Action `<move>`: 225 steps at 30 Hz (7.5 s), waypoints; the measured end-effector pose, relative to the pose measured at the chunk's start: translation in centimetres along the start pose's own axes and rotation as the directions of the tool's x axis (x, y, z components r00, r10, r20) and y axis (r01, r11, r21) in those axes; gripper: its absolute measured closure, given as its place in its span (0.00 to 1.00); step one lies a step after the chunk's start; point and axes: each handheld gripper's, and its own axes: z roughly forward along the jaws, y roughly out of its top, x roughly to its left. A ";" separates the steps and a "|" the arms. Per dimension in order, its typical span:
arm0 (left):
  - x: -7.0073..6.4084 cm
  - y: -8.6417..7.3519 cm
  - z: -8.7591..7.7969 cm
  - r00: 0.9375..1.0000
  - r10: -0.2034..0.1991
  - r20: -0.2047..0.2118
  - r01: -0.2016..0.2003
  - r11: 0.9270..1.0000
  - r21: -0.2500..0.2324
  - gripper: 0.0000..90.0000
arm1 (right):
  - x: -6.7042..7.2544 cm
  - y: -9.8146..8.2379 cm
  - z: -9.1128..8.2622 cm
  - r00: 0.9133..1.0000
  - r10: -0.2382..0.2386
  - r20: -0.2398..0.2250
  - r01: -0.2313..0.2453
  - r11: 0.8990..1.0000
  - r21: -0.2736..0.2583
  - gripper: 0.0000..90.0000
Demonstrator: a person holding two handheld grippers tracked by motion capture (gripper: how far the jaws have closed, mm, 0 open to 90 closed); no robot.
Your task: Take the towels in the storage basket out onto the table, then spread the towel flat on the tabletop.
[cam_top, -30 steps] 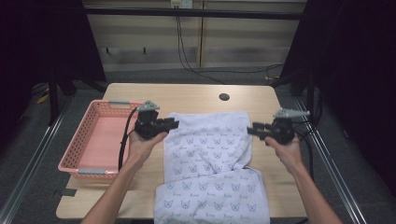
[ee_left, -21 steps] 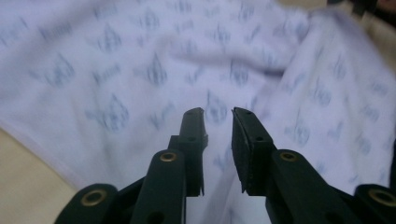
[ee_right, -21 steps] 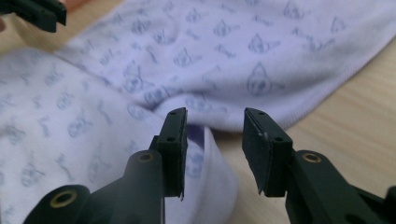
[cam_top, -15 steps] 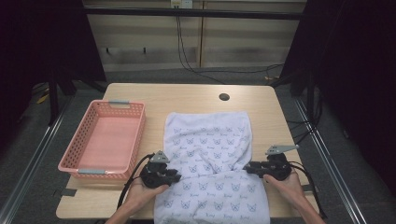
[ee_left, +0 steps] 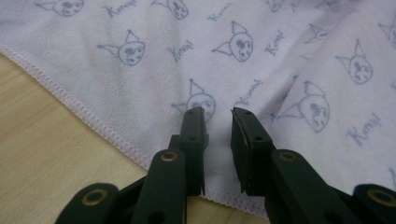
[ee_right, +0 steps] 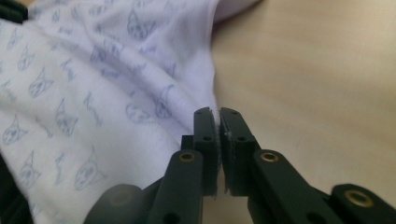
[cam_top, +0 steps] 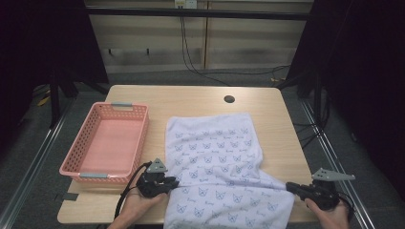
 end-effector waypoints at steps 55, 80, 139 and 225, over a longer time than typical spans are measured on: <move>-1.7 0.7 1.0 0.997 0.016 0.082 -0.018 1.000 0.024 0.82 | 2.0 4.6 9.1 0.983 -0.152 -0.104 0.160 0.984 0.074 0.74; -3.0 -0.6 -1.6 0.988 -0.010 0.154 0.008 1.000 0.011 0.71 | 3.9 2.5 4.2 0.971 -0.143 -0.190 0.145 0.989 -0.005 0.61; -3.1 0.1 0.2 0.992 0.039 0.121 -0.045 0.998 0.047 0.67 | 4.6 2.5 6.7 0.974 -0.137 -0.179 0.162 0.977 0.137 0.64; 4.3 10.0 -3.4 0.998 -0.060 0.030 0.066 0.962 -0.265 0.96 | -1.1 14.0 4.1 0.985 -0.106 -0.135 0.063 0.956 -0.286 0.94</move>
